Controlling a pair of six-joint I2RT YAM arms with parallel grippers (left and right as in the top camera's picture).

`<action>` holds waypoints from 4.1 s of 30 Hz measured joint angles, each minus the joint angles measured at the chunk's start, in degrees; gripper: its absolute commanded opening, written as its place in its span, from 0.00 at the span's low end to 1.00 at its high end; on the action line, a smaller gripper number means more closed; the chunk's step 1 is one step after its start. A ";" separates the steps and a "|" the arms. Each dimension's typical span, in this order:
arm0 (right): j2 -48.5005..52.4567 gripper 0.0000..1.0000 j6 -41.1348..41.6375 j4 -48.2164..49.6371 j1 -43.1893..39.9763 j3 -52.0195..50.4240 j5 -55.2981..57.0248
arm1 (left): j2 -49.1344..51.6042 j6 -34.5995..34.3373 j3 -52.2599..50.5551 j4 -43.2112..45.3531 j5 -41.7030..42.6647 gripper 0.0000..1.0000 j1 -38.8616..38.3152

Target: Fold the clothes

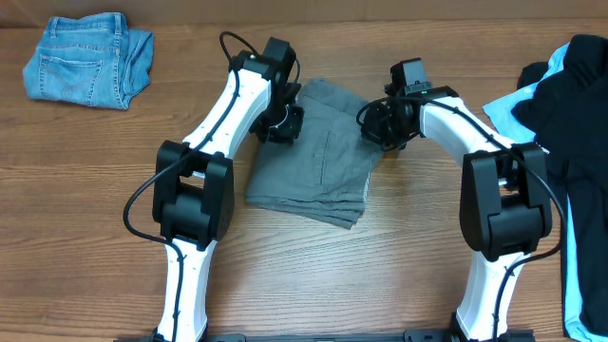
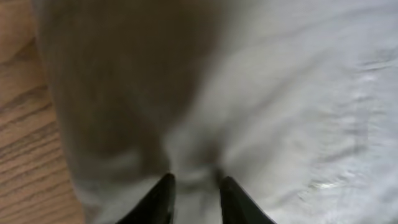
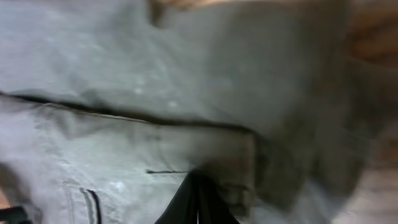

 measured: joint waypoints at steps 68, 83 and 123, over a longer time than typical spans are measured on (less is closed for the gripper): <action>-17.99 1.00 3.43 -28.28 5.03 -4.94 9.66 | -0.63 6.23 1.62 -1.29 6.88 1.00 4.20; -24.57 1.00 3.45 -23.50 3.91 -2.99 9.81 | -0.70 10.49 -7.37 6.84 18.86 1.00 4.17; -24.57 1.00 3.45 -20.52 3.89 -2.99 10.29 | 0.92 12.17 0.15 8.35 0.15 0.04 12.61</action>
